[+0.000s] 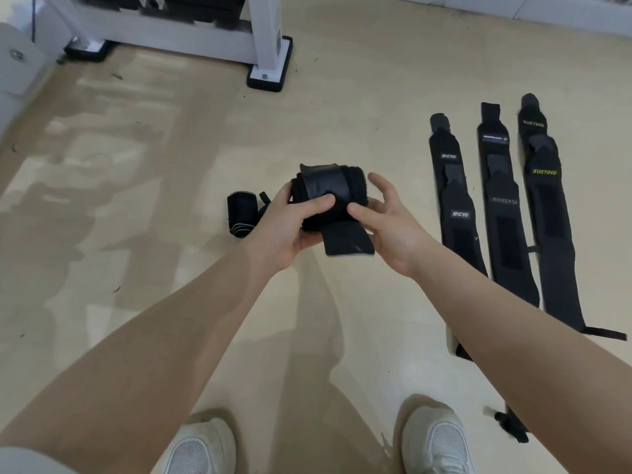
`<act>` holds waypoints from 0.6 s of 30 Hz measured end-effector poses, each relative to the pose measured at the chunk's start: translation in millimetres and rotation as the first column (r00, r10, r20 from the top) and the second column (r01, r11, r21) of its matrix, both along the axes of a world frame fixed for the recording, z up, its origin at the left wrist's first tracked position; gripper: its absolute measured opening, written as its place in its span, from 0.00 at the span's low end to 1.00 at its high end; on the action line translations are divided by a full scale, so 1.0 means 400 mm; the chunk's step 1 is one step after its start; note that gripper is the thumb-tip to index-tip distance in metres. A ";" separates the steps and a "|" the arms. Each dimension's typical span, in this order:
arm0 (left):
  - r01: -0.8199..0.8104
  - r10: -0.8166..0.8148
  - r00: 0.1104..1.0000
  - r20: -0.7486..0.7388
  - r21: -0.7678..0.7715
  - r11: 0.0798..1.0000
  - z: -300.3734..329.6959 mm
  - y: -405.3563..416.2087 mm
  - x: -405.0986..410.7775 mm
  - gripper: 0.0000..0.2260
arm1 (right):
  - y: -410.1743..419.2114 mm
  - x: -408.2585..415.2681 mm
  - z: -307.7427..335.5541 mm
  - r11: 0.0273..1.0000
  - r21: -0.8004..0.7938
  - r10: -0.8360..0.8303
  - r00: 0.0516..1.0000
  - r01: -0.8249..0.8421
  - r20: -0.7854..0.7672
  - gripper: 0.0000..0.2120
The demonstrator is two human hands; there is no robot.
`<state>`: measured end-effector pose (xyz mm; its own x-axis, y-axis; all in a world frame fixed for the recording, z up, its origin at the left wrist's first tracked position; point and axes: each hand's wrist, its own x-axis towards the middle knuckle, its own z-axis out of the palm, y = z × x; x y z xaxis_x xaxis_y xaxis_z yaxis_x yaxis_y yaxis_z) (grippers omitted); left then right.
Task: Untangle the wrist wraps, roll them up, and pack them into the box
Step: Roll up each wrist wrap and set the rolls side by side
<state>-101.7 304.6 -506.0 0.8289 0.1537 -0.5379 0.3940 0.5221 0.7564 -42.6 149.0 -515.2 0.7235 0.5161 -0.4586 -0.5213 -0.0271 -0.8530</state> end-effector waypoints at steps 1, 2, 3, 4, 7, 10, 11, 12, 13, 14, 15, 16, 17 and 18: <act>-0.025 0.025 1.000 -0.008 0.010 1.000 -0.006 0.004 0.001 0.19 | 0.004 -0.002 0.000 0.999 0.006 -0.045 0.999 0.045 0.005 0.27; -0.042 0.042 0.999 -0.009 0.012 0.999 -0.011 0.007 0.001 0.20 | 0.010 -0.006 0.003 0.998 -0.005 -0.058 0.997 0.058 0.059 0.24; -0.057 0.057 0.998 -0.004 0.006 0.998 -0.013 0.010 0.002 0.20 | 0.014 -0.011 0.006 0.998 -0.046 -0.030 0.984 0.039 0.175 0.22; -0.068 0.068 0.998 0.003 0.006 0.998 -0.016 0.014 0.001 0.21 | 0.014 -0.016 0.004 0.993 -0.116 0.045 0.941 -0.006 0.336 0.23; -0.086 0.086 0.996 -0.002 0.041 0.995 -0.030 0.026 -0.005 0.19 | 0.015 -0.032 -0.004 0.910 -0.402 0.373 0.630 -0.103 0.681 0.26; -0.085 0.086 0.996 -0.016 0.068 0.994 -0.049 0.040 -0.016 0.18 | 0.025 -0.040 0.002 0.845 -0.532 0.502 0.413 -0.049 0.760 0.10; -0.087 0.089 0.996 -0.020 0.072 0.994 -0.055 0.043 -0.019 0.19 | 0.031 -0.040 0.009 0.842 -0.539 0.509 0.359 -0.018 0.783 0.06; -0.094 0.096 0.995 -0.025 0.070 0.993 -0.058 0.043 -0.021 0.19 | 0.036 -0.038 0.012 0.841 -0.540 0.512 0.294 0.018 0.807 0.07; -0.102 0.104 0.994 -0.028 0.066 0.993 -0.061 0.042 -0.022 0.18 | 0.040 -0.032 0.013 0.841 -0.539 0.518 0.225 0.043 0.825 0.09; -0.105 0.107 0.994 -0.029 0.065 0.992 -0.064 0.039 -0.021 0.18 | 0.041 -0.024 0.010 0.837 -0.544 0.530 0.155 0.064 0.834 0.10; -0.105 0.107 0.994 -0.026 0.066 0.992 -0.065 0.035 -0.019 0.17 | 0.042 -0.017 0.009 0.828 -0.555 0.548 0.096 0.079 0.831 0.10; -0.104 0.106 0.994 -0.019 0.066 0.992 -0.066 0.030 -0.016 0.17 | 0.042 -0.011 0.013 0.818 -0.569 0.565 0.063 0.091 0.823 0.11; -0.104 0.105 0.994 -0.011 0.060 0.993 -0.065 0.025 -0.013 0.17 | 0.041 -0.003 0.018 0.811 -0.577 0.574 0.060 0.092 0.817 0.11; -0.097 0.097 0.995 -0.004 0.057 0.994 -0.063 0.019 -0.010 0.18 | 0.038 0.005 0.026 0.805 -0.587 0.580 0.093 0.085 0.809 0.11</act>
<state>-105.7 312.4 -531.3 0.8052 0.2636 -0.5313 0.3485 0.5145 0.7834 -40.6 164.2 -505.0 0.5664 0.7785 0.2704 0.7952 -0.4299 -0.4277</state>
